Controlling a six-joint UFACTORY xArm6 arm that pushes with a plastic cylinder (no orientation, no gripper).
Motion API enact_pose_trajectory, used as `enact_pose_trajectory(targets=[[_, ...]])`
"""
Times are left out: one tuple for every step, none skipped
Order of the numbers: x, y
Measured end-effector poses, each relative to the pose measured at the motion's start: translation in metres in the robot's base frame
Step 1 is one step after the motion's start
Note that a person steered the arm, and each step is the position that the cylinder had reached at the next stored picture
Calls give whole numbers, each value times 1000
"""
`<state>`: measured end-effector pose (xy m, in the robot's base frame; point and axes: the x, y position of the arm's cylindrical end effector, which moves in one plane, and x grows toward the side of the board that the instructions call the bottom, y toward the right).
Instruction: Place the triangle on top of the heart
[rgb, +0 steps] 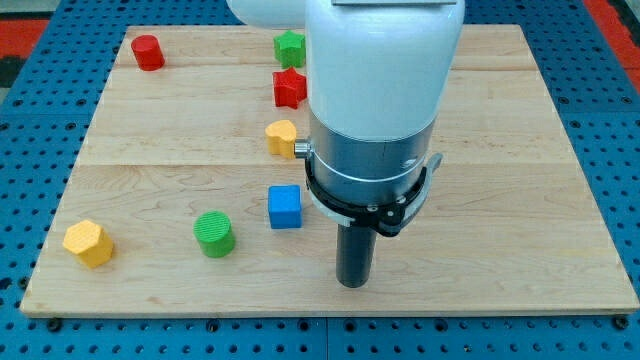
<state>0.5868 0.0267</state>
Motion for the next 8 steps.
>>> enact_pose_trajectory(targets=[[0,0],[0,-2],[2,-5],[6,-5],[9,-5],[26,-5],[25,-10],[-5,-36]])
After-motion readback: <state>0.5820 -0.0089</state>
